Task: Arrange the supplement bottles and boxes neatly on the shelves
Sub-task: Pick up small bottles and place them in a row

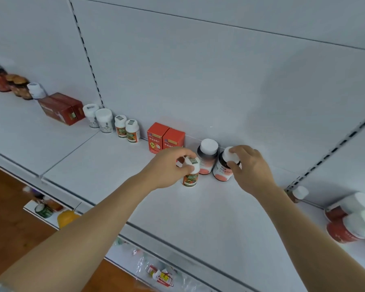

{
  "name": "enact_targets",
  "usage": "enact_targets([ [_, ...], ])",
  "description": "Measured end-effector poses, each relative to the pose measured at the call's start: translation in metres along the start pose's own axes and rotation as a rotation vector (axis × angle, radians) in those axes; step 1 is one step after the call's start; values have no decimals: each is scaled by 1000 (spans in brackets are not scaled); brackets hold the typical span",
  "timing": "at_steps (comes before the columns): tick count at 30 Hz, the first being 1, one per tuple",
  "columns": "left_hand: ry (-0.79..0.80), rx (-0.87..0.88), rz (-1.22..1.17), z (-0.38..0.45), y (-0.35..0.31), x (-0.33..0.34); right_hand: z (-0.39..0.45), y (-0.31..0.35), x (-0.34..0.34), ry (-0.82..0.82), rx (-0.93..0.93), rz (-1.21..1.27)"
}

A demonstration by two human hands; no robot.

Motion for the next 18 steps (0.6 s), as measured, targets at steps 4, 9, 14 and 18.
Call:
enact_targets([
  [4,33,23,-11,7,9,-6,-1,7,1,-23,56,-23],
  [9,82,43,-33,8,21,-15,4,18,5,-32,75,-66],
  [14,102,57,-26,7,33,-25,2,22,9,-43,93,-127],
  [18,122,85,-43,2,38,-29,2,27,10,-26,119,-168],
])
Point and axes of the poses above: each hand's wrist, its own z-axis towards the middle knuckle, its own x-axis out of the palm, y = z × x, the point moved 3 cm from there along z, towards the middle knuckle, and after that the axes turned 12 degrees about -x, right-handed, at the moved point
